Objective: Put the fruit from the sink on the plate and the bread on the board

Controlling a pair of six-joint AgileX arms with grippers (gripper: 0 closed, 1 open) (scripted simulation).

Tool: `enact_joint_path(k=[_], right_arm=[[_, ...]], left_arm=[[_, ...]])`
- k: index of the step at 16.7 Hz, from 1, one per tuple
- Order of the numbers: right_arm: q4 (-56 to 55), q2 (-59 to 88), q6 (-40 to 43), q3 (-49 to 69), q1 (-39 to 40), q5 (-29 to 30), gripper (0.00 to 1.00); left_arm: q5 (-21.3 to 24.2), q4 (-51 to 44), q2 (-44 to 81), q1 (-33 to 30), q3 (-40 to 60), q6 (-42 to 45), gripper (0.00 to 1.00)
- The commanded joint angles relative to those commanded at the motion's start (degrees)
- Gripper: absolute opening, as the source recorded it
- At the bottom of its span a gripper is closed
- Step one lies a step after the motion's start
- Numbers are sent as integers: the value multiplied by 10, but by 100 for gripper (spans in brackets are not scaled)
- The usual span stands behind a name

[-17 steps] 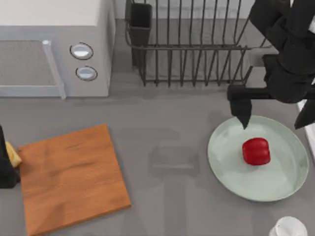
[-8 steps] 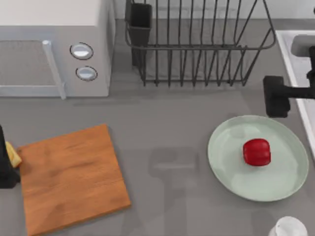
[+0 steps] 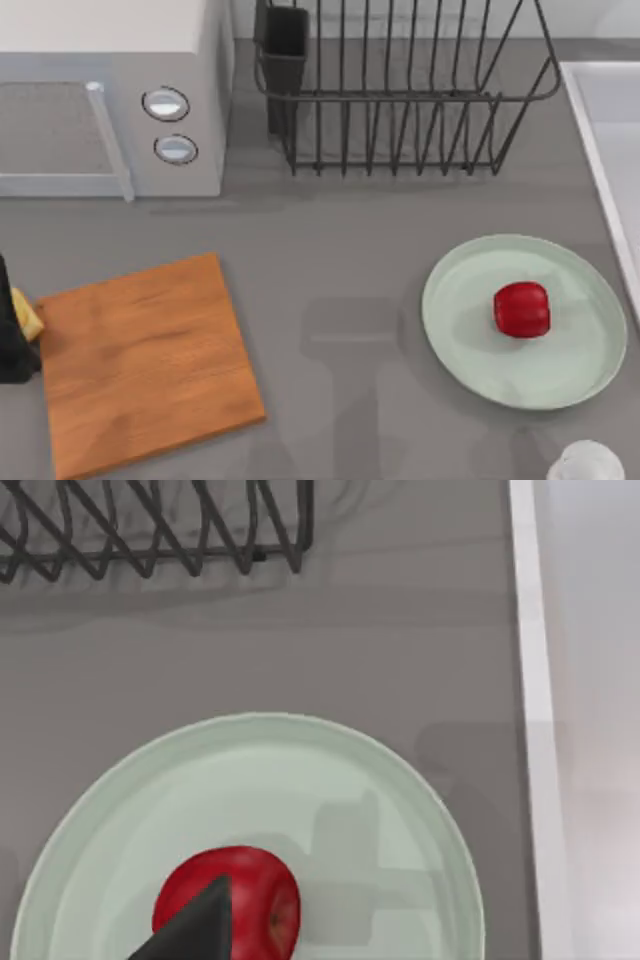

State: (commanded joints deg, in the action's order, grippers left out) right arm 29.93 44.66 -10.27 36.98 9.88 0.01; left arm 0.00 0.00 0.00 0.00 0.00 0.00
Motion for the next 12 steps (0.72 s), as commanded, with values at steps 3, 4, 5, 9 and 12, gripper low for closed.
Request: enact_joint_path(k=[3,4,5,9,12], right_arm=[[-105,-179,36,-137,-35,0,100],[-138,-231,47,-181,-45,0,100],[-170,-278,58,-221,-56,0,100],[-269,-409,92,-338,-88,0,100],[-299,-446,103,-370,-99,0,100]], left_arm=[[0,0,0,0,0,0,100],[0,0,0,0,0,0,100],[0,0,0,0,0,0,100],[0,0,0,0,0,0,100],[0,0,0,0,0,0,100]])
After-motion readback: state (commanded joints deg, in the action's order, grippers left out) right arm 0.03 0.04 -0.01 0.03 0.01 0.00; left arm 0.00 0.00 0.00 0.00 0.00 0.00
